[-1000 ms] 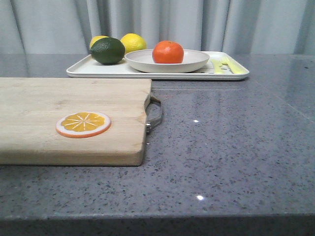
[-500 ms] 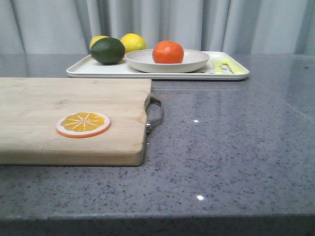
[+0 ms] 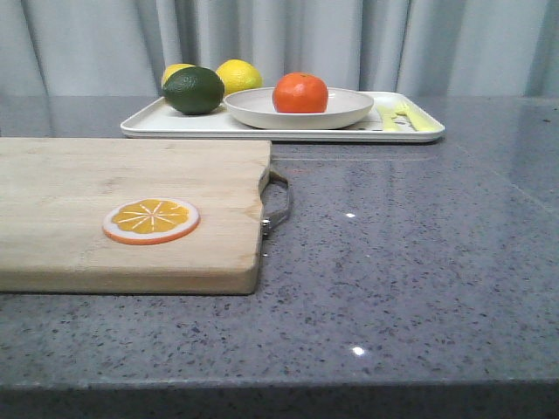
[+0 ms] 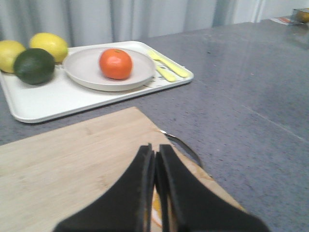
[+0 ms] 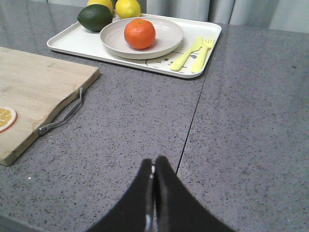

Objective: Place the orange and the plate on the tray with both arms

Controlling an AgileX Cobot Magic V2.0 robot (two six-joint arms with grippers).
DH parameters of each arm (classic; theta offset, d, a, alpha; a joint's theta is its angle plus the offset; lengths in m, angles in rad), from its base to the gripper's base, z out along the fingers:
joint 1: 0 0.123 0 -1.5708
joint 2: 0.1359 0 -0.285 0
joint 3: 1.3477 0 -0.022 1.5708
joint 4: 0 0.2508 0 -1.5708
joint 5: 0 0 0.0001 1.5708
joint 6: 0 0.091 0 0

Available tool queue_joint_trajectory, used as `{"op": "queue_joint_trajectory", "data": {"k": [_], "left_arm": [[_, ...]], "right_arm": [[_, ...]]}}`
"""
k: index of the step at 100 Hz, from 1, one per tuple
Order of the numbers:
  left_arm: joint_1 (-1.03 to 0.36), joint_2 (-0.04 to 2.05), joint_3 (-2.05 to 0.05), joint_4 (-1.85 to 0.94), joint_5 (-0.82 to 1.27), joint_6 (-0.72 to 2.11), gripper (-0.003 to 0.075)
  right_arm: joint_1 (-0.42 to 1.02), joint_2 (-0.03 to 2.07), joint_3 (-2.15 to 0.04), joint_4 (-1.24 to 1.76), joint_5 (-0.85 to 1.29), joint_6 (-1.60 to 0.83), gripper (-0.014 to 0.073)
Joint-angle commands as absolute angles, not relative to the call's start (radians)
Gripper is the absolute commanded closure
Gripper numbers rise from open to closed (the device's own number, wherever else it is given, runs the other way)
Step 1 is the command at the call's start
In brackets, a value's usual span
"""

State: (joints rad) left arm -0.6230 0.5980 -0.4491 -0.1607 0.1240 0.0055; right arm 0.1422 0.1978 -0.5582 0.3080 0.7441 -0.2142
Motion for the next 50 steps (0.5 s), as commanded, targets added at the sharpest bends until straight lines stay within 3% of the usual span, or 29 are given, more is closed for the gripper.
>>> {"op": "queue_joint_trajectory", "data": {"k": [1,50], "left_arm": [[-0.555,0.563,-0.453,-0.148,0.028,0.000,0.0741],[-0.142,0.249,-0.239,-0.118,0.020,0.000,0.0741]], "right_arm": [[0.142,0.211,-0.581,0.322,0.675,-0.220,0.0661],[0.142,0.211,-0.581,0.322,0.675,-0.220,0.0661]]}}
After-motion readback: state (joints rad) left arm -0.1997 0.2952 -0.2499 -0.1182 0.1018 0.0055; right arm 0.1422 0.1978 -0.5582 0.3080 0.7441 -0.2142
